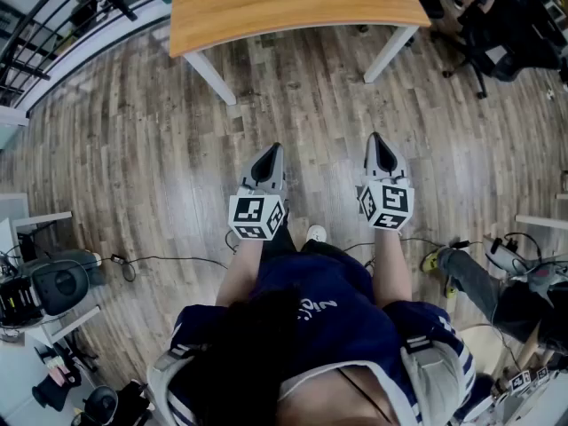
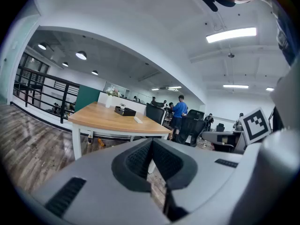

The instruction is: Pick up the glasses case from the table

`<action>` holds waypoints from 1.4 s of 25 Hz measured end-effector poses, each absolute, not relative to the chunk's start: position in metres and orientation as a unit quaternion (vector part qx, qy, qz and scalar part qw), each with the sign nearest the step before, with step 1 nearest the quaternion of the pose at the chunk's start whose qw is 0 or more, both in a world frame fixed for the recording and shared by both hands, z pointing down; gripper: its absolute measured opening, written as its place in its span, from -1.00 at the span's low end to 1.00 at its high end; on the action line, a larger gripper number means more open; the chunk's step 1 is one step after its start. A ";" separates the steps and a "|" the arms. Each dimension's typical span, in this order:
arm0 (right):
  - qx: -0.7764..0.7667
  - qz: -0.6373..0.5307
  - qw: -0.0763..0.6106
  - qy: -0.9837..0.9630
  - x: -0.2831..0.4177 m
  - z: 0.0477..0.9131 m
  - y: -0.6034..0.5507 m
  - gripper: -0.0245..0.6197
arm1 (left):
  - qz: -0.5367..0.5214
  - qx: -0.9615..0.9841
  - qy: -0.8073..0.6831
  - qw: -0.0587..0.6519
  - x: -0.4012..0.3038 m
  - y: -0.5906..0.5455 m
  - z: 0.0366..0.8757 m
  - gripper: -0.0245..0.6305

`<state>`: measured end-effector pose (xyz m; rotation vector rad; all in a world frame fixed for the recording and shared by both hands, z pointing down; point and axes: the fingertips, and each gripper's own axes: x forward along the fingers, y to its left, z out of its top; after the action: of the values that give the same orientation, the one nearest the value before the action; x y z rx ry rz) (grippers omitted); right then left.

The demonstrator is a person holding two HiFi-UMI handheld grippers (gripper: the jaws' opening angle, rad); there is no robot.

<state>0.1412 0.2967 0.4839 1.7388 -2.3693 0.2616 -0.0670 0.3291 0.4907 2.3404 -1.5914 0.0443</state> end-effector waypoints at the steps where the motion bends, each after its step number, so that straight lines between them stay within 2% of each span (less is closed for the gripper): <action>1: 0.582 0.086 0.097 -0.803 0.144 0.483 0.307 -0.90 | 0.015 0.816 -0.558 0.150 -0.058 0.338 0.488 -0.92; 7: 0.567 0.065 0.096 -0.815 0.155 0.468 0.348 -0.90 | 0.014 0.818 -0.565 0.106 -0.022 0.374 0.457 -0.92; 19: 0.565 0.069 0.092 -0.817 0.138 0.468 0.361 -0.86 | 0.026 0.819 -0.567 0.082 -0.039 0.383 0.448 -0.92; 20: 0.559 0.076 0.090 -0.821 0.134 0.470 0.360 -0.66 | 0.024 0.821 -0.564 0.084 -0.040 0.381 0.448 -0.92; 21: 0.551 0.082 0.087 -0.826 0.131 0.470 0.358 -0.30 | 0.021 0.824 -0.559 0.087 -0.040 0.379 0.449 -0.91; 22: 0.544 0.086 0.084 -0.831 0.127 0.470 0.357 -0.07 | 0.017 0.828 -0.552 0.091 -0.039 0.376 0.448 -0.77; 24: 0.528 0.084 0.083 -0.841 0.118 0.470 0.353 0.17 | 0.011 0.838 -0.537 0.095 -0.037 0.370 0.448 -0.17; 26: 0.511 0.076 0.091 -0.851 0.107 0.468 0.348 0.41 | 0.010 0.845 -0.527 0.095 -0.038 0.362 0.448 0.08; 30: 0.514 0.064 0.105 -0.849 0.096 0.466 0.338 0.44 | 0.013 0.846 -0.525 0.091 -0.045 0.347 0.448 0.18; 35: 0.539 0.056 0.102 -0.834 0.093 0.459 0.315 0.44 | 0.009 0.846 -0.528 0.076 -0.061 0.320 0.441 0.19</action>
<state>0.0932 0.3145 0.4593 1.5903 -2.4632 0.1667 -0.0612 0.3198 0.4408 2.5350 -1.5826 0.0268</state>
